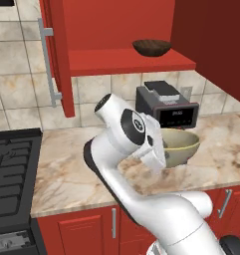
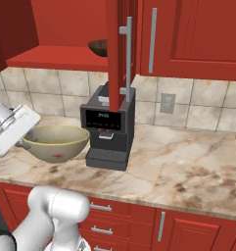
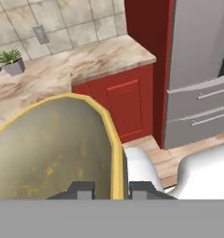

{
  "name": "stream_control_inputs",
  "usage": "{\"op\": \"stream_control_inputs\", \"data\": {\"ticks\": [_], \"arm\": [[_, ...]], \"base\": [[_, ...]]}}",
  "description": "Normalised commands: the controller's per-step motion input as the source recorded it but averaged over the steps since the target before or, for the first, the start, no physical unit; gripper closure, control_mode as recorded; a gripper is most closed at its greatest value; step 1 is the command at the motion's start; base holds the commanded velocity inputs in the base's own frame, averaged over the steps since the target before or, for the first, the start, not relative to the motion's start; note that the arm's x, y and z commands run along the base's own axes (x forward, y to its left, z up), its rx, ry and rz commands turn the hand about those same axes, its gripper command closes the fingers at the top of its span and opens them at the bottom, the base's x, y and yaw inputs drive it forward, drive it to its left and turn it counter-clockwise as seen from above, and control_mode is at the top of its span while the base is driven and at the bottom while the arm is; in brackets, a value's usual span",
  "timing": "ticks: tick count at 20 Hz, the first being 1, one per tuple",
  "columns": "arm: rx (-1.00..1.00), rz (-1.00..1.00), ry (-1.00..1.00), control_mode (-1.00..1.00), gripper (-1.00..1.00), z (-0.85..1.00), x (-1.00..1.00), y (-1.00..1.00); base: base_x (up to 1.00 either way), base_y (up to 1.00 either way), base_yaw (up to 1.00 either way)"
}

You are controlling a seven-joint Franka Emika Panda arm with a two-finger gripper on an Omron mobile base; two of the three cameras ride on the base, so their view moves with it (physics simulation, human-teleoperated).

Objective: Take the smaller bowl and place it next to the appetizer plate on the dining counter , and place the larger bowl next to the plate with cooked food.

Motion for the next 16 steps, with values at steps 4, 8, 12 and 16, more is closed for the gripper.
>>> {"op": "stream_control_inputs", "data": {"ticks": [4,8,12,16], "arm": [[0.00,0.03,-0.18,-1.00,1.00,-0.12,-0.21,-0.46],[0.00,0.15,-0.15,-1.00,1.00,0.00,-0.01,-0.06],[0.00,0.05,-0.04,1.00,1.00,0.00,0.00,0.00],[0.00,0.00,0.00,1.00,1.00,0.00,0.00,0.00]], "base": [[0.00,0.00,0.00],[0.00,0.00,0.00],[-0.04,0.00,0.11],[-0.41,-0.05,0.53]]}}
